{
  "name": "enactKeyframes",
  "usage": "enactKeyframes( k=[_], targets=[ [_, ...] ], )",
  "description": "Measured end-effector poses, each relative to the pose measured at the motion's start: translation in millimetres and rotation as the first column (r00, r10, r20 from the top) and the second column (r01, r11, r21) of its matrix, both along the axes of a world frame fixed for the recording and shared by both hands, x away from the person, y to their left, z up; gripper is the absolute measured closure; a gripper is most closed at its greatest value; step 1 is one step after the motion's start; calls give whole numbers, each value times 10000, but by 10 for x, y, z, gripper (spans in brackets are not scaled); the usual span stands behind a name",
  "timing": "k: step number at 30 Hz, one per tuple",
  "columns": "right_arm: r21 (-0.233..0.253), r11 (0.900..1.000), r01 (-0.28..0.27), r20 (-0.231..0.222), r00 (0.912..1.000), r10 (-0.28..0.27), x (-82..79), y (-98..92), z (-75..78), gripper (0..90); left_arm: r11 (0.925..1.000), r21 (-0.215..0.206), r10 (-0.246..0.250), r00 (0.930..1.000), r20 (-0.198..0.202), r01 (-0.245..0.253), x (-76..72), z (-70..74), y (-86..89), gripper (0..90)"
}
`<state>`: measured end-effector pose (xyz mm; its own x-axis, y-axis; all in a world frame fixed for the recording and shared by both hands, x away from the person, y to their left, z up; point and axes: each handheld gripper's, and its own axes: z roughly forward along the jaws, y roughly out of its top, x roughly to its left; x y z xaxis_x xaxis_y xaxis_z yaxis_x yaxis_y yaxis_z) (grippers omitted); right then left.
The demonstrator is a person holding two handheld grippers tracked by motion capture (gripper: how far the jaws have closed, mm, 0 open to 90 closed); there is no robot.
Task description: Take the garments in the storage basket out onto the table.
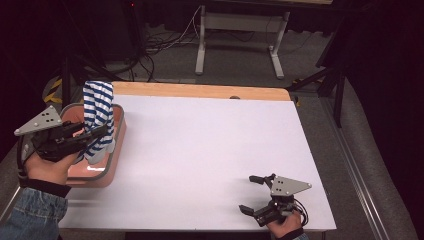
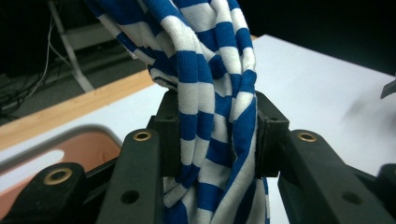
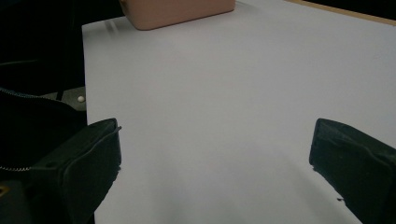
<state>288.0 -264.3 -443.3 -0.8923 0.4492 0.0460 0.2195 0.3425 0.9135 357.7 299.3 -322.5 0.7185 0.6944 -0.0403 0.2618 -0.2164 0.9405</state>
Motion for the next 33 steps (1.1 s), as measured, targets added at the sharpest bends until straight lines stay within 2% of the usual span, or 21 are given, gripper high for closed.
enactKeyframes(
  k=[5,9,15,22,26,31,33],
  targets=[
    [-3,10000,8,9,10000,-8,-1,-2,1,29,9998,-78,-180,9993,324,182,-11,-21,-62,625],
    [10,10000,19,30,10000,-19,-3,-3,2,28,9983,-427,-367,9974,613,393,-4,-72,-113,621],
    [14,10000,13,43,10000,-13,-5,-4,4,28,9960,-607,-589,9931,1011,653,-1,-150,-218,617],
    [20,10000,-9,62,10000,9,-6,-3,5,29,9921,-725,-935,9888,1165,1023,-22,-191,-380,610],
    [32,10000,-34,66,10000,33,-6,-2,4,28,9841,-1189,-1160,9846,1305,1317,-25,-234,-498,609],
    [39,10000,-41,78,10000,41,-7,-3,5,28,9794,-1217,-1438,9798,1393,1611,-20,-266,-635,608],
    [41,10000,-31,74,10000,30,-8,-5,6,29,9758,-1271,-1576,9755,1536,1777,-16,-284,-698,608]
  ],
)
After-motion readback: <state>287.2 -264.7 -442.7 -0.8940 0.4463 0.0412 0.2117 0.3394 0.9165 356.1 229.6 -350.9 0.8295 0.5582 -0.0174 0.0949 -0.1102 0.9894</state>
